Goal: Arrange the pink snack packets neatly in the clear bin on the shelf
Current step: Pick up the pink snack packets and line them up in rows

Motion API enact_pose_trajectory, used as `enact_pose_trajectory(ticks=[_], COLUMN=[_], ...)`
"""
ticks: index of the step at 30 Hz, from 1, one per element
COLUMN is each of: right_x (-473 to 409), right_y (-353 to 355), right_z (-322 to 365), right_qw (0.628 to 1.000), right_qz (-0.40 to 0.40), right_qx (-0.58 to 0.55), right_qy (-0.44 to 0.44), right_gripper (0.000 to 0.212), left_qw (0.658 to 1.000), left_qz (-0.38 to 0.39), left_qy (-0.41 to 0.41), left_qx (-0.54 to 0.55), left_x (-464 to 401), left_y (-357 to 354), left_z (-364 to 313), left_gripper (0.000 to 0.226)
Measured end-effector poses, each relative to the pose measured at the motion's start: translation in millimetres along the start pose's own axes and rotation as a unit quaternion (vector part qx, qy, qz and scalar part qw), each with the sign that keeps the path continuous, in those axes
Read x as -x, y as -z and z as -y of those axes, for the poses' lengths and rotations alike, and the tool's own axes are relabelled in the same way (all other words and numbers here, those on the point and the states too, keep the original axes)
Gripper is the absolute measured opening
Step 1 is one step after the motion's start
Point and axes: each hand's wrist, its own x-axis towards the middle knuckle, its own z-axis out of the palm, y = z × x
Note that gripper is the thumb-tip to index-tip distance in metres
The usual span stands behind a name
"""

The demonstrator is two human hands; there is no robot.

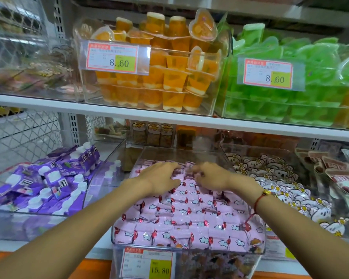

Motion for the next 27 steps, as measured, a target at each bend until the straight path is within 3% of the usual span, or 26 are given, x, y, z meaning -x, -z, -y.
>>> enact_pose_trajectory(ticks=[2,5,9,14,19,23,27], right_x=[0.8,4.0,2.0,-6.9,-9.4,-8.1,-4.9], right_y=[11.5,19.2,11.4,6.1,13.4,15.4,12.7], right_z=[-3.0,-12.4,-13.9,-12.8,-16.5,-12.7,-8.7], right_qw=[0.998,0.991,0.994,0.996,0.998,0.997,0.992], right_qz=[-0.063,-0.131,-0.075,-0.007,-0.017,-0.06,-0.112], right_qx=[-0.023,0.019,0.073,0.072,0.026,-0.027,-0.038], right_qy=[-0.008,-0.031,-0.041,-0.048,-0.052,-0.047,-0.034], right_gripper=[0.046,0.028,0.023,0.026,0.024,0.003,0.006], left_qw=[0.999,0.999,0.995,0.991,0.993,0.99,0.987], left_qz=[-0.03,-0.008,0.039,0.052,0.04,0.089,0.105], left_qy=[-0.019,-0.042,-0.062,-0.065,-0.081,-0.078,-0.08], left_qx=[0.019,0.023,-0.074,-0.105,-0.07,-0.076,-0.096], left_x=[-0.1,1.7,5.1,6.8,7.6,5.3,2.5], left_y=[-2.5,-10.1,-13.8,-8.1,-5.7,-2.4,-1.0], left_z=[-6.8,-16.8,-19.0,-23.4,-25.0,-20.7,-22.1], left_gripper=[0.047,0.041,0.046,0.046,0.041,0.043,0.043])
